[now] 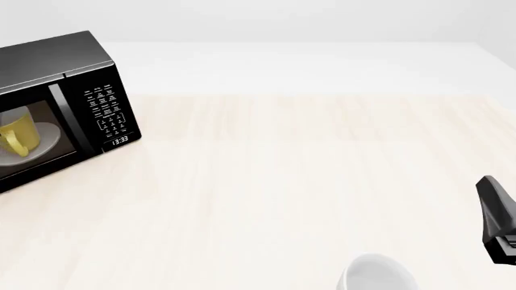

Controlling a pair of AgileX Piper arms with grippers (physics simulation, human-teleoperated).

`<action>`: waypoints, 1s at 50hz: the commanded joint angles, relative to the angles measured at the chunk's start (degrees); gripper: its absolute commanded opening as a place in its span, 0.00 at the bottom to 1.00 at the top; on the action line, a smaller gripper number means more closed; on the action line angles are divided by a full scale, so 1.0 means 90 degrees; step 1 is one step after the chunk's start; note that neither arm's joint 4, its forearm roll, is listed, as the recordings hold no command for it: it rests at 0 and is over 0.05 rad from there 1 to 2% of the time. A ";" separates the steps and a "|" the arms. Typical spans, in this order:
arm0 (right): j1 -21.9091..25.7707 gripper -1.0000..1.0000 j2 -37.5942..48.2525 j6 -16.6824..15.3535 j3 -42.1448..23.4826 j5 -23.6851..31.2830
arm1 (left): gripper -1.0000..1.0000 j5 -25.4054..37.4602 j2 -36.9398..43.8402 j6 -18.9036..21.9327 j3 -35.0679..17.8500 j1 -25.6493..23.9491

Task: Put the yellow and white mug in the microwave and close it.

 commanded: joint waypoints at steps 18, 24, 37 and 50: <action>0.0003 1.00 -0.0010 0.0001 0.0005 0.0002 | 1.00 0.0889 -0.2262 0.0126 0.0506 0.0153; 0.0003 1.00 -0.0009 0.0001 0.0005 0.0002 | 1.00 0.0904 -0.2518 0.0302 0.0831 0.0259; 0.0003 1.00 -0.0010 0.0000 0.0005 0.0002 | 1.00 0.1464 -0.3358 0.0221 0.0945 0.0285; 0.0003 1.00 -0.0009 0.0001 0.0005 0.0002 | 1.00 0.2227 -0.4190 -0.0007 0.0730 0.0205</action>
